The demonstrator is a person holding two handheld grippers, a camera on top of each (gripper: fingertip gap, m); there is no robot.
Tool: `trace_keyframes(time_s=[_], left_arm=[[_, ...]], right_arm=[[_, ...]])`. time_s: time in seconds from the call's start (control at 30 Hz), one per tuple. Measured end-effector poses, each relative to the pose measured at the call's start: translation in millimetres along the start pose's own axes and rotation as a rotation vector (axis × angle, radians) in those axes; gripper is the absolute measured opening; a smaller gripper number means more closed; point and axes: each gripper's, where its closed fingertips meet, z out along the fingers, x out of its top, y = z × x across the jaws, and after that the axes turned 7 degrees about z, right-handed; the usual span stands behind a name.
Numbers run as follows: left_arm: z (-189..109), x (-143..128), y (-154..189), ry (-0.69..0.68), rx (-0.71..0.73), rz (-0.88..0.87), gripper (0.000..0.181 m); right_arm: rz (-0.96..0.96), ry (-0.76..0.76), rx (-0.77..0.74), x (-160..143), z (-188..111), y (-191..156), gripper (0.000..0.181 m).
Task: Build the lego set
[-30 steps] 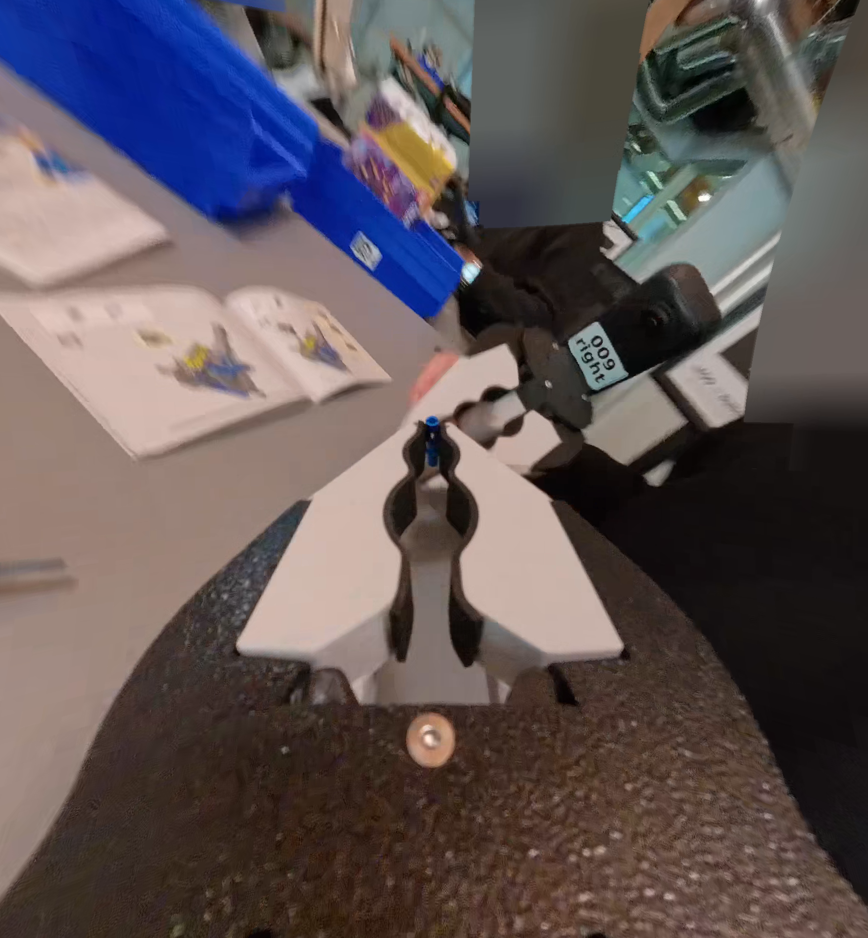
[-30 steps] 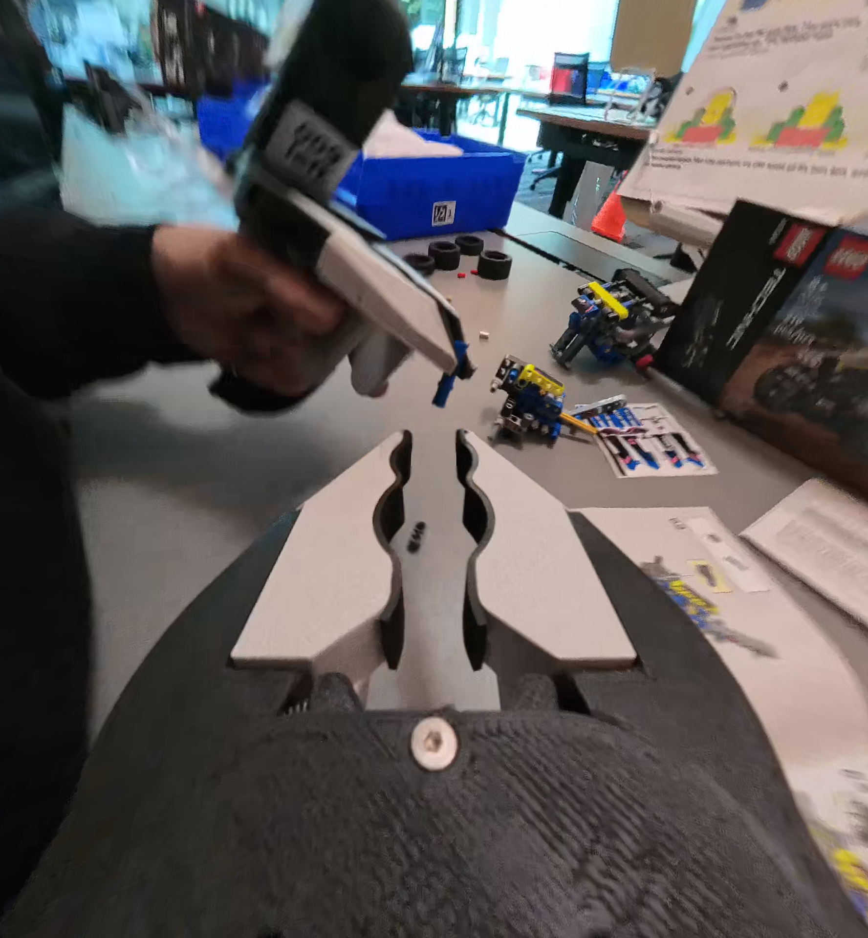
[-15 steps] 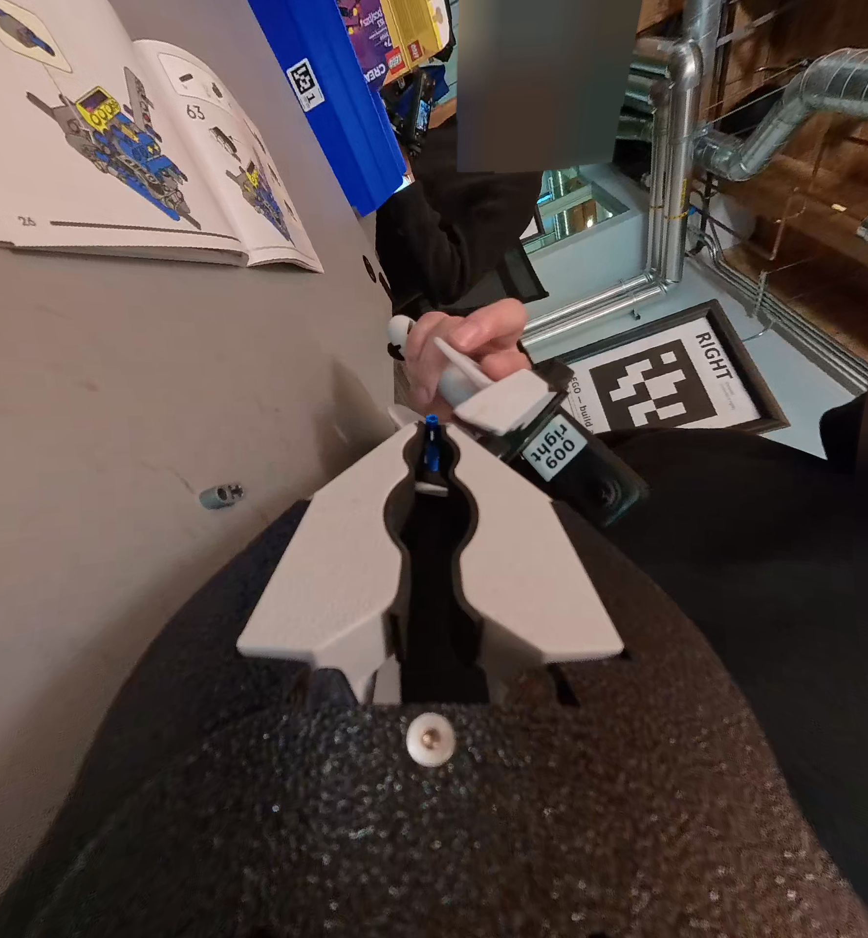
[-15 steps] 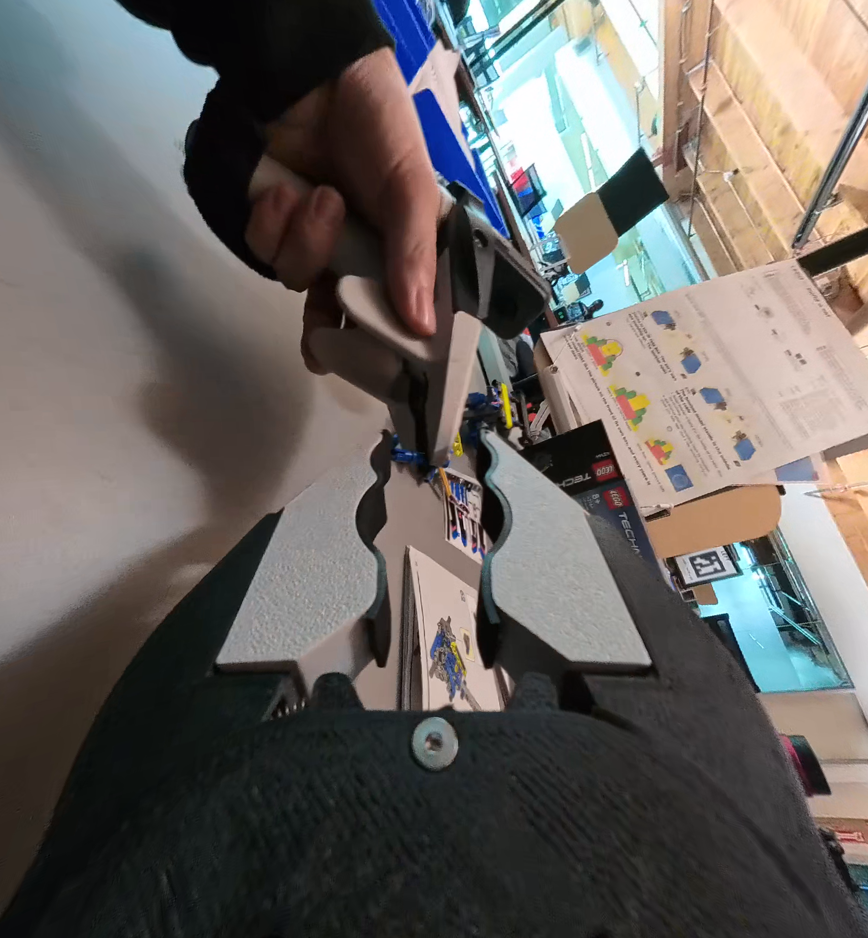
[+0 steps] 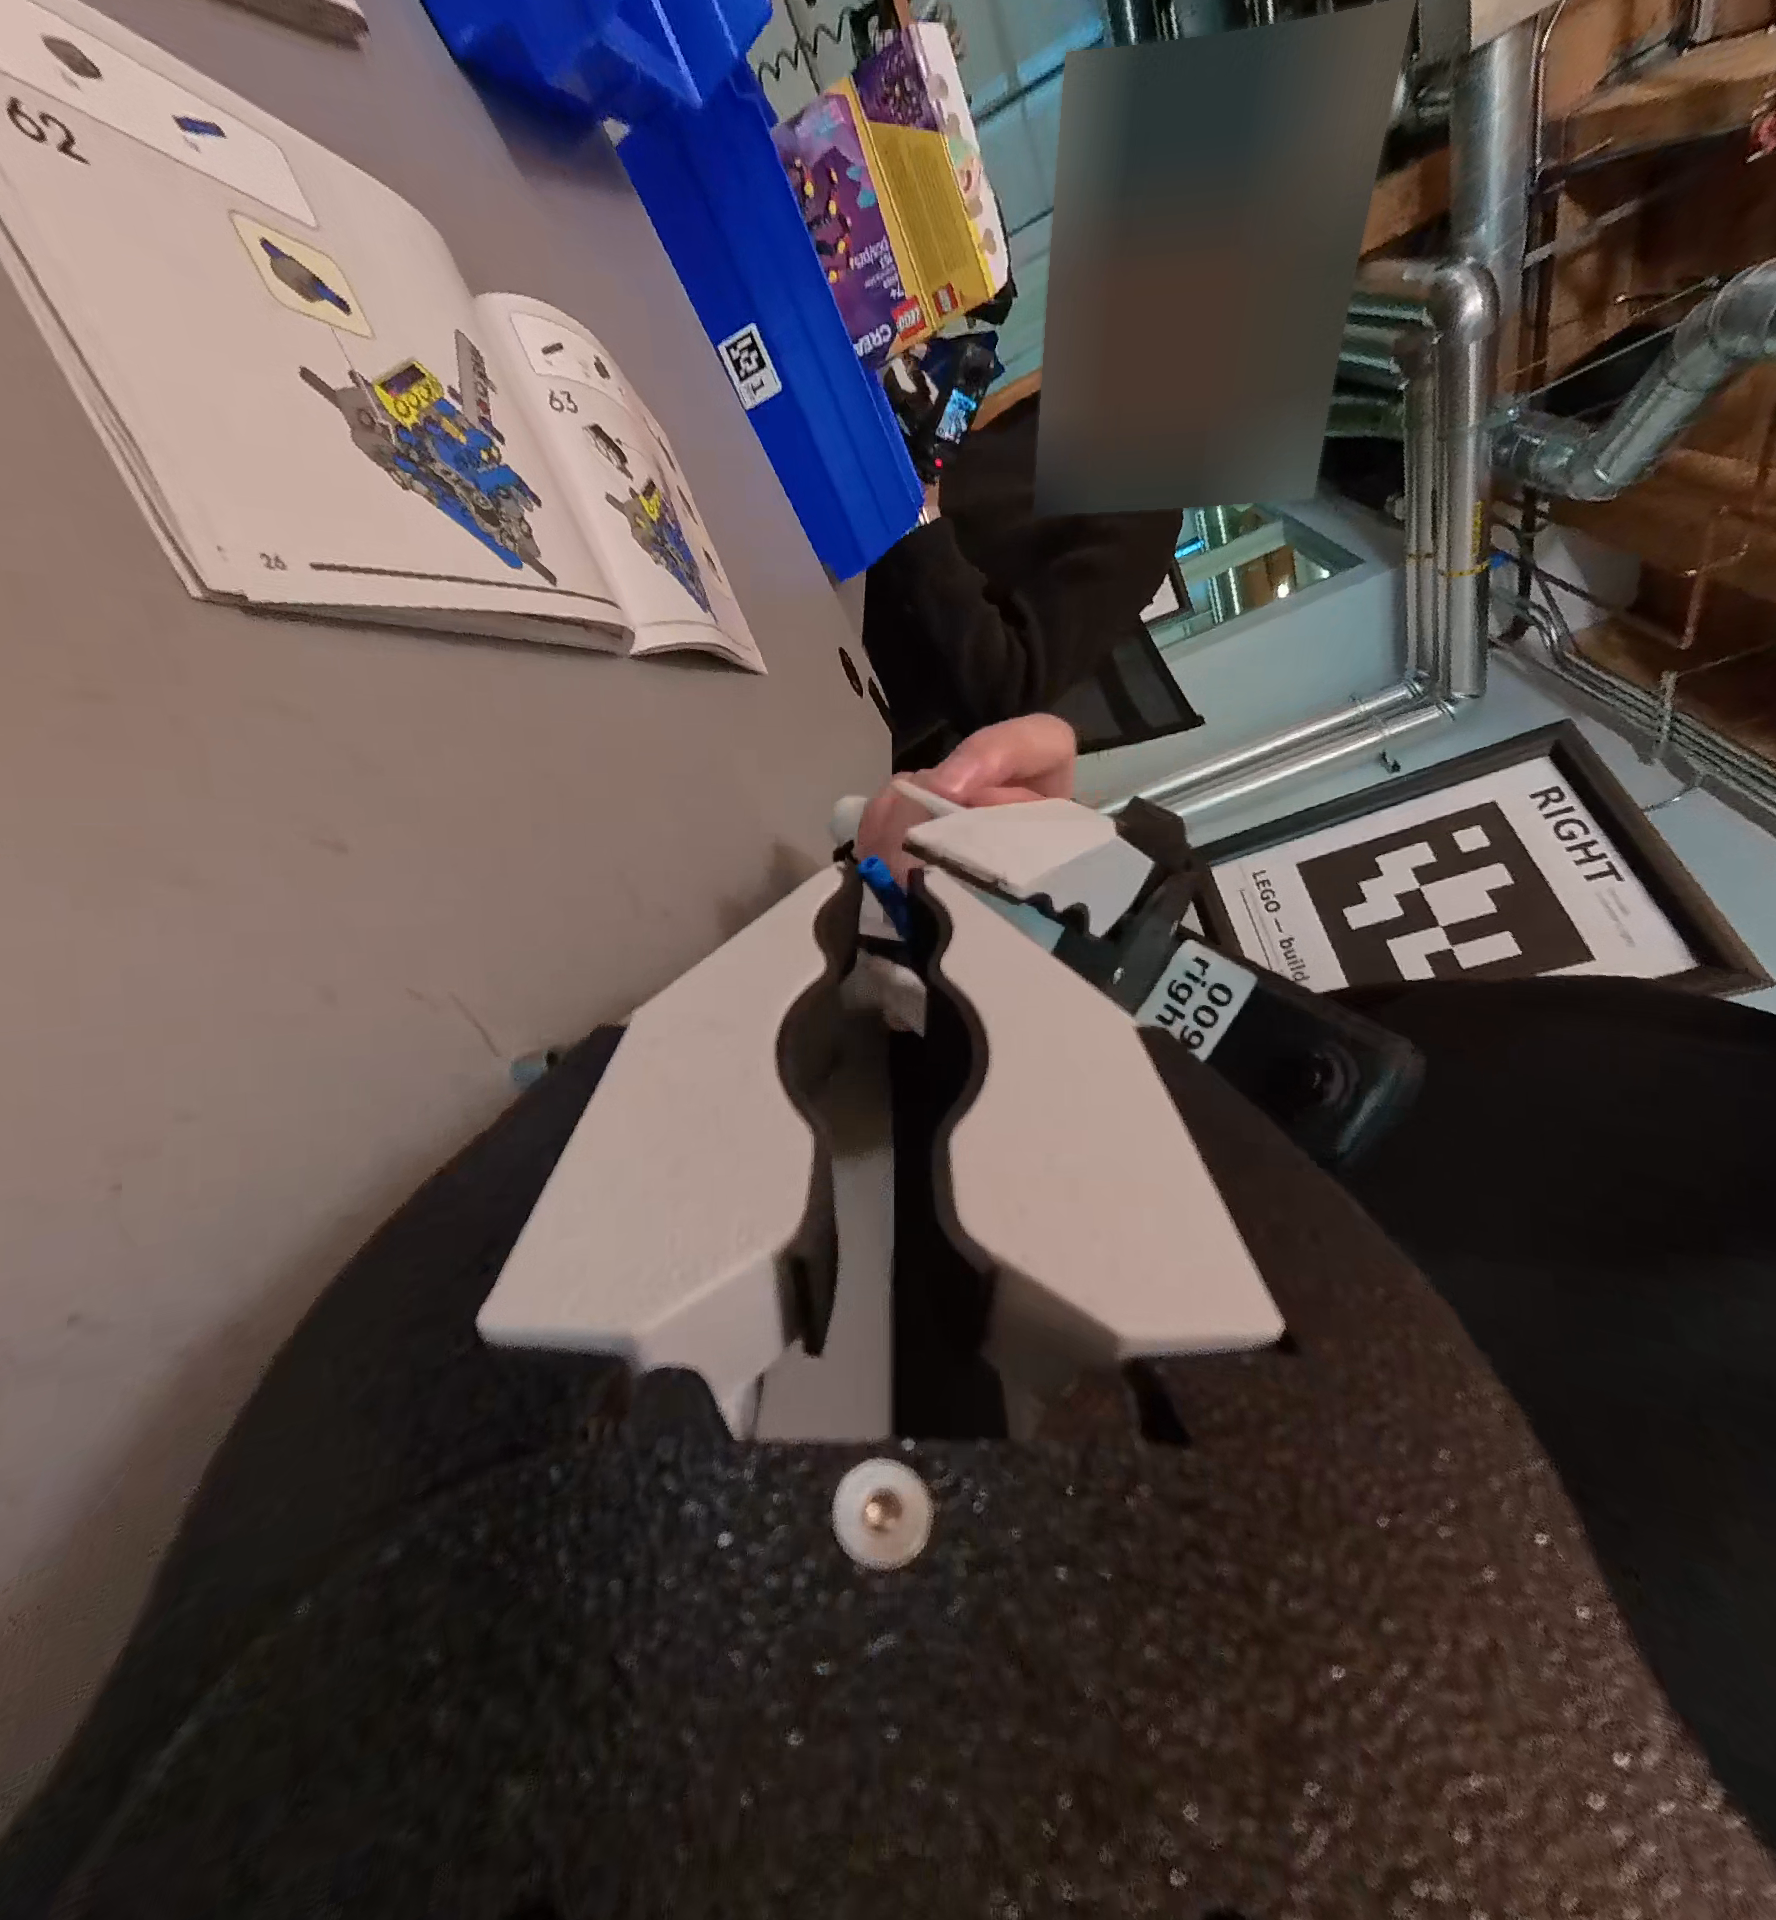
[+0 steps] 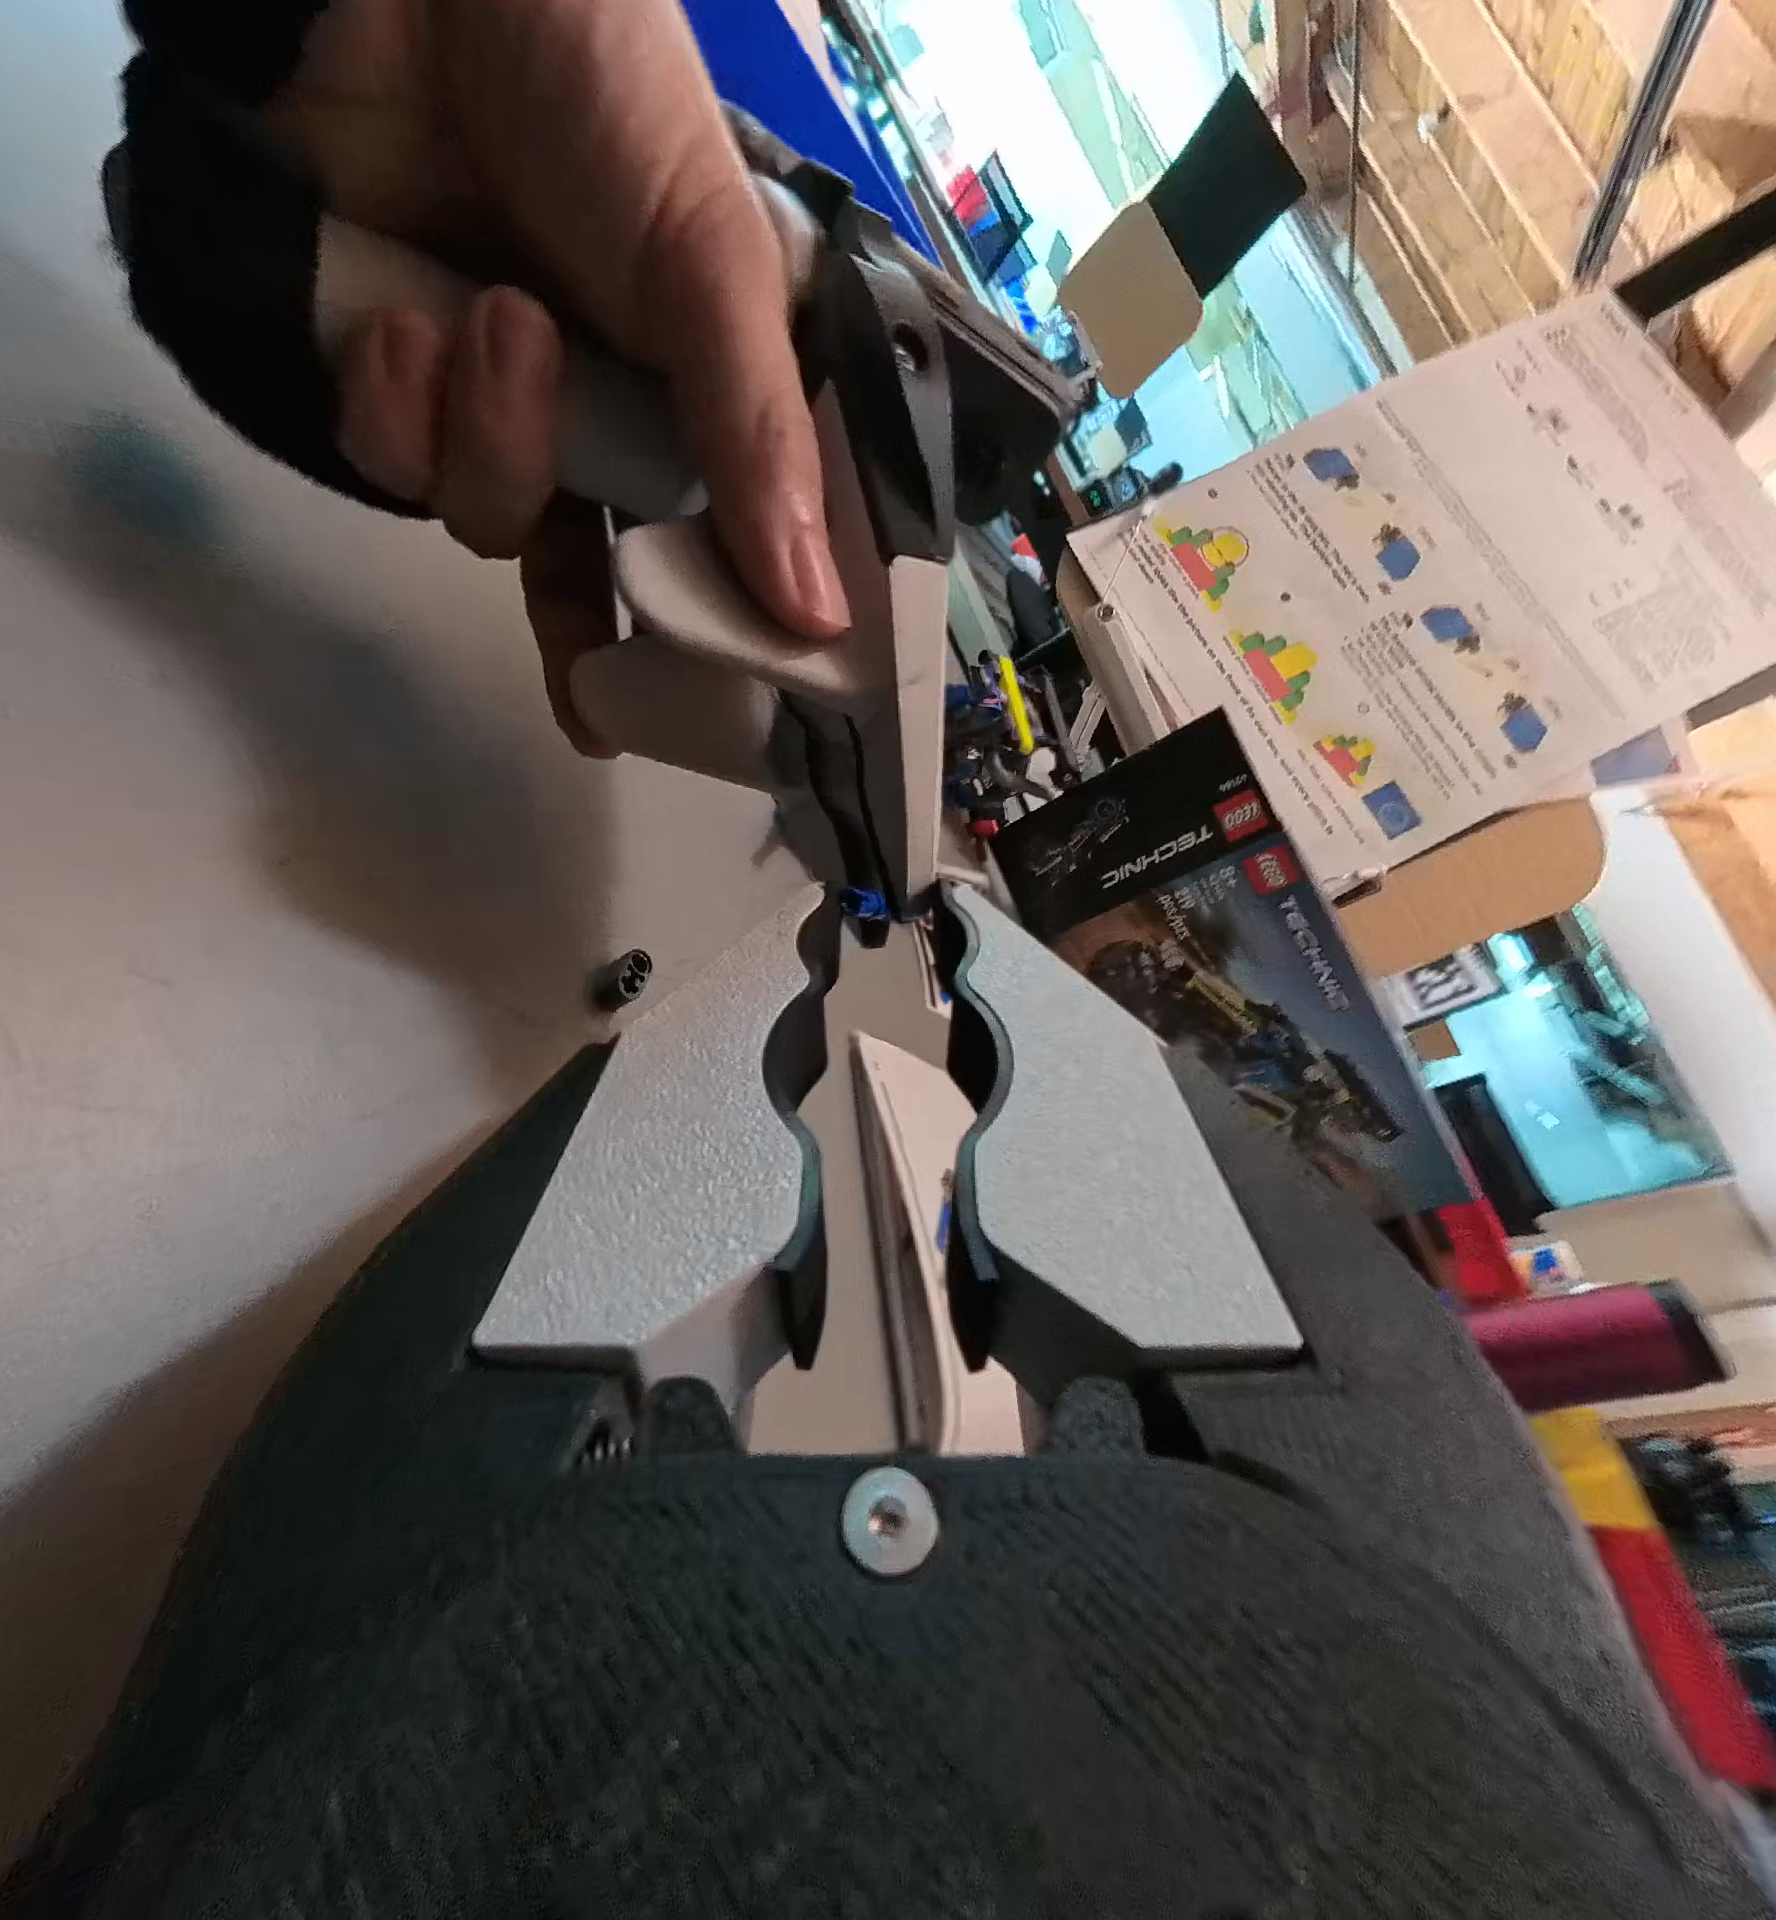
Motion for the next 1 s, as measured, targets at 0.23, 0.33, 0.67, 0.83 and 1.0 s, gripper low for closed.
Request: trace_keyframes(time_s=[0.23,0.33,0.67,0.83,1.0], left_arm=[[0,-2,-15,-0.027,0.128,0.061,0.008],[3,-6,-22,-0.071,0.176,0.098,0.007],[8,-19,-61,-0.316,0.411,0.307,0.003],[-3,-10,-66,-0.328,0.487,0.414,0.001],[-9,-8,-66,-0.358,0.502,0.524,0.001]], right_arm=[[0.254,-0.045,0.037,-17,3,2,0.025],[0.288,-0.017,0.042,-15,2,3,0.028],[0.297,-0.183,0.100,-55,5,-3,0.016],[0.275,-0.256,0.198,-71,-2,-10,0.018],[0.340,-0.318,0.242,-85,-9,3,0.015]])
